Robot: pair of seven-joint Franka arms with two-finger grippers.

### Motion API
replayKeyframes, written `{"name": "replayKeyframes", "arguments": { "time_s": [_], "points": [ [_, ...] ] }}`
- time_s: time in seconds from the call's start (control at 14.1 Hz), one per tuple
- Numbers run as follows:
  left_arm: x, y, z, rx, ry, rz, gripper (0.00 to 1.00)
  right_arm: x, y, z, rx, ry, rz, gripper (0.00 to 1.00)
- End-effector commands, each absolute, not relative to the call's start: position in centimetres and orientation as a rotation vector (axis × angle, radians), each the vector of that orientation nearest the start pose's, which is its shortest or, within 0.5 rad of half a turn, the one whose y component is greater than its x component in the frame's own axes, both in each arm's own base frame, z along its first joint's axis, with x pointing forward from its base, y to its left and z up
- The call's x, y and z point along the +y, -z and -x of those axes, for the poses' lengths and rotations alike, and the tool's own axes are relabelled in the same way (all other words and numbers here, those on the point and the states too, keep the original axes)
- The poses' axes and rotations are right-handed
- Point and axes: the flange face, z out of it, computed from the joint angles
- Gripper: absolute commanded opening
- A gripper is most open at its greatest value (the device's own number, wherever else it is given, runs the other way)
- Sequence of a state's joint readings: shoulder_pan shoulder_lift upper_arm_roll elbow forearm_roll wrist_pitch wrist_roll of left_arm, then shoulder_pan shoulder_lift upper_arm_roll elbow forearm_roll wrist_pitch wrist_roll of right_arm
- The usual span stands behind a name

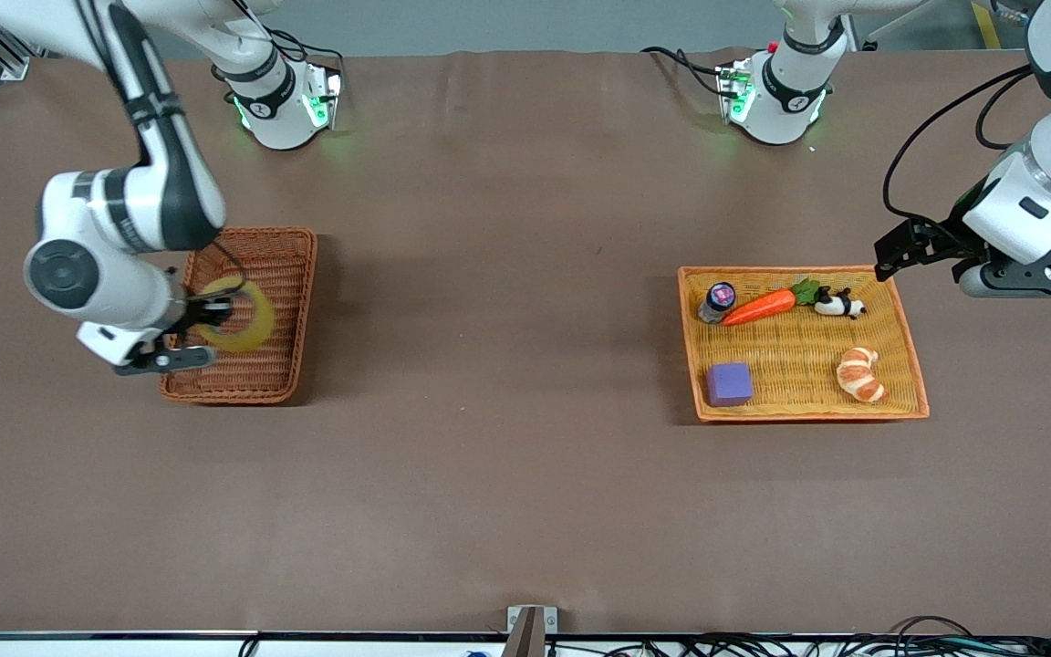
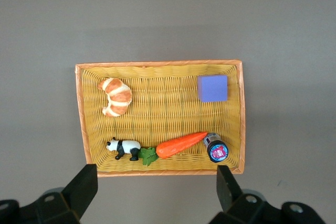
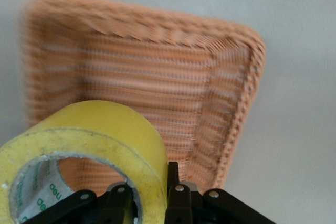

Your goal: Move tape to another basket

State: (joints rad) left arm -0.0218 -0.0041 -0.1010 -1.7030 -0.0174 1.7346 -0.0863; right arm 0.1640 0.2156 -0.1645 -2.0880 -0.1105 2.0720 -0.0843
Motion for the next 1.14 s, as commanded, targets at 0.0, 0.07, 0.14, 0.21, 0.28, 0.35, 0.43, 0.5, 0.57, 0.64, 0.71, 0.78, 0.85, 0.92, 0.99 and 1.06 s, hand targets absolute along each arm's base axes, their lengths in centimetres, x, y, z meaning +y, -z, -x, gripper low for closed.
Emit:
{"name": "replayKeyframes", "arguments": {
  "time_s": [0.0,0.07,0.14,0.21,0.28,0.35,0.43,0.5,0.57,0.64,0.71,0.78,0.85,0.92,0.99,1.06],
  "points": [
    [-6.9,-58.8,-55.4,0.033,0.079,3.147,1.0,-1.8,-26.1,-51.3,-0.234,-0.341,3.225,0.01],
    [-6.3,-58.9,-55.5,0.021,0.081,3.147,1.0,-2.3,-24.8,-50.5,-0.261,-0.306,3.222,0.02],
    [-6.3,-59.0,-55.5,0.016,0.086,3.148,1.0,-2.2,-24.2,-50.3,-0.266,-0.288,3.222,0.03],
    [-6.2,-59.2,-55.5,0.012,0.091,3.147,1.0,-2.2,-23.6,-50.2,-0.265,-0.3,3.223,0.08],
    [-6.2,-59.1,-55.5,0.011,0.081,3.147,1.0,-2.3,-22.8,-50.3,-0.256,-0.304,3.221,0.2],
    [-6.1,-59.0,-55.4,0.011,0.062,3.146,1.0,-2.2,-22.4,-50.5,-0.254,-0.284,3.224,0.65],
    [-6.2,-59.0,-55.3,0.014,0.06,3.144,1.0,-2.2,-22.9,-50.9,-0.235,-0.266,3.225,1.0],
    [-6.3,-59.0,-55.3,0.016,0.06,3.146,1.0,-2.2,-25.3,-52.3,-0.224,-0.187,3.229,1.0],
    [-6.3,-59.1,-55.3,0.016,0.06,3.146,1.0,-3.1,-28.6,-53.5,-0.196,-0.08,3.233,1.0],
    [-6.3,-59.1,-55.2,0.016,0.055,3.145,1.0,-3.7,-31.8,-54.5,-0.184,0.02,3.234,1.0],
    [-6.3,-59.0,-55.1,0.016,0.043,3.145,1.0,-3.3,-35.0,-55.5,-0.218,0.101,3.231,1.0],
    [-6.2,-59.0,-55.2,0.016,0.043,3.145,1.0,-2.6,-38.4,-56.5,-0.259,0.111,3.229,1.0],
    [-6.2,-58.9,-55.2,0.016,0.041,3.145,1.0,-3.0,-41.5,-57.6,-0.239,0.116,3.234,1.0],
    [-6.1,-58.9,-55.2,0.014,0.041,3.145,1.0,-3.4,-45.0,-58.8,-0.201,0.129,3.227,1.0],
    [-6.1,-58.9,-55.2,0.014,0.041,3.145,1.0,-3.2,-48.0,-59.4,-0.153,0.122,3.188,1.0],
    [-6.1,-58.9,-55.2,0.014,0.041,3.145,1.0,-3.1,-50.4,-59.5,-0.143,0.09,3.178,1.0]
  ]
}}
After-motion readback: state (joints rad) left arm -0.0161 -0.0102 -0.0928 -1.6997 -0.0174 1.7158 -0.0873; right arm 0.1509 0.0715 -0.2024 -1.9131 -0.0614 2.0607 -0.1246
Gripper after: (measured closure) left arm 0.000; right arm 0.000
